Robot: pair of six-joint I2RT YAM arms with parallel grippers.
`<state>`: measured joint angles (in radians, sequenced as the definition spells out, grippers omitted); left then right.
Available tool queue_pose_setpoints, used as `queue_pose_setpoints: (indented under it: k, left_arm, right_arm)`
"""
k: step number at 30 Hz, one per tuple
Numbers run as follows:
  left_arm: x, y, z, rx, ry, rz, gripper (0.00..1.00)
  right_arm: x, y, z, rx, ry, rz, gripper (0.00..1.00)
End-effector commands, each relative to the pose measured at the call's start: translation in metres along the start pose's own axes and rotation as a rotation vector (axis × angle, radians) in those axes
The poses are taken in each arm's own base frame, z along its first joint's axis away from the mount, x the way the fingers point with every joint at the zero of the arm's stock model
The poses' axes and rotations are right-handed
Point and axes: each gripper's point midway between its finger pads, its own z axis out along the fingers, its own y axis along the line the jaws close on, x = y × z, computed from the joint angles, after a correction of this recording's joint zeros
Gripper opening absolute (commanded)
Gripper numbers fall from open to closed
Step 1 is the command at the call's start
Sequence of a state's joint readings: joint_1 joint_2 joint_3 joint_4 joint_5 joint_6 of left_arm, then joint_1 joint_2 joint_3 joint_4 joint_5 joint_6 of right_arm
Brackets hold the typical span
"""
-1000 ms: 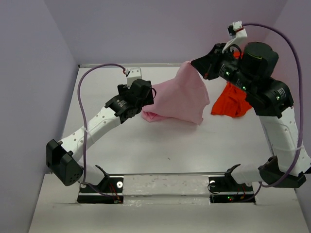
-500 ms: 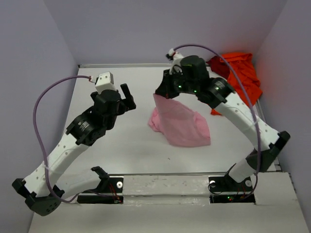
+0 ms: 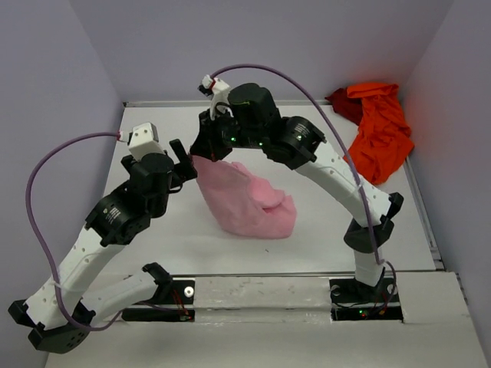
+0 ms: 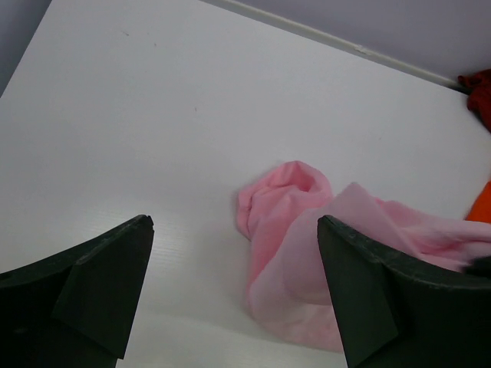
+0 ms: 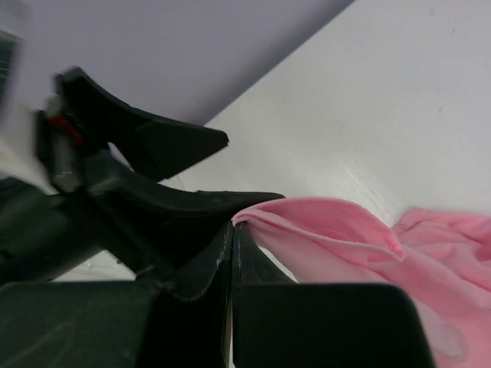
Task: Fold and stack the t-shirts
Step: Flatten out the crumpled T-shirt at the center of the board.
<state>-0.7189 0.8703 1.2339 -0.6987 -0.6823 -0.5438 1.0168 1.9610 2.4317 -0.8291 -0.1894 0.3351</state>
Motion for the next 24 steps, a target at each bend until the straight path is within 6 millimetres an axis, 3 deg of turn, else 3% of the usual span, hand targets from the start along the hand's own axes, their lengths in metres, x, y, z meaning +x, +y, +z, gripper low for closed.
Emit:
queue_pose_setpoints:
  k: [1,2,3,4,6,7,8,9,11,16,24]
  left_arm:
    - [-0.009,-0.013,0.002,0.017,-0.013,-0.018,0.97]
    - [-0.009,-0.015,0.004,0.019,-0.012,-0.010,0.97]
    - [-0.013,-0.017,0.004,0.023,-0.019,-0.014,0.97]
    - [-0.011,-0.021,0.007,0.027,-0.009,0.004,0.97]
    - [-0.012,-0.025,0.011,0.026,-0.007,0.014,0.97]
    - [-0.012,-0.028,0.012,0.031,-0.004,0.016,0.97]
    - [-0.009,-0.032,0.015,0.036,0.008,0.028,0.97]
    - [-0.009,-0.036,0.017,0.044,0.010,0.035,0.97]
    - [-0.004,-0.043,0.024,0.050,0.031,0.051,0.97]
    - [-0.003,-0.057,0.035,0.066,0.035,0.060,0.97]
    - [0.007,-0.072,0.055,0.074,0.061,0.099,0.98]
  right_arm:
    - [-0.090,0.044,-0.096,-0.050,-0.334,-0.097,0.00]
    - [-0.092,0.040,-0.104,-0.024,-0.351,-0.112,0.00]
    - [-0.103,0.038,-0.129,0.021,-0.407,-0.118,0.00]
    - [-0.101,0.033,-0.135,0.050,-0.405,-0.130,0.00]
    - [-0.107,0.009,-0.157,0.198,-0.454,-0.109,0.00]
    - [-0.109,0.006,-0.181,0.234,-0.483,-0.104,0.00]
    - [-0.106,-0.002,-0.191,0.278,-0.488,-0.108,0.00]
    - [-0.095,-0.024,-0.191,0.386,-0.468,-0.098,0.00]
    - [-0.079,-0.052,-0.215,0.547,-0.447,-0.080,0.00]
    - [-0.022,-0.097,-0.227,0.794,-0.247,-0.054,0.00]
    - [0.032,-0.135,-0.219,0.980,-0.067,0.009,0.00]
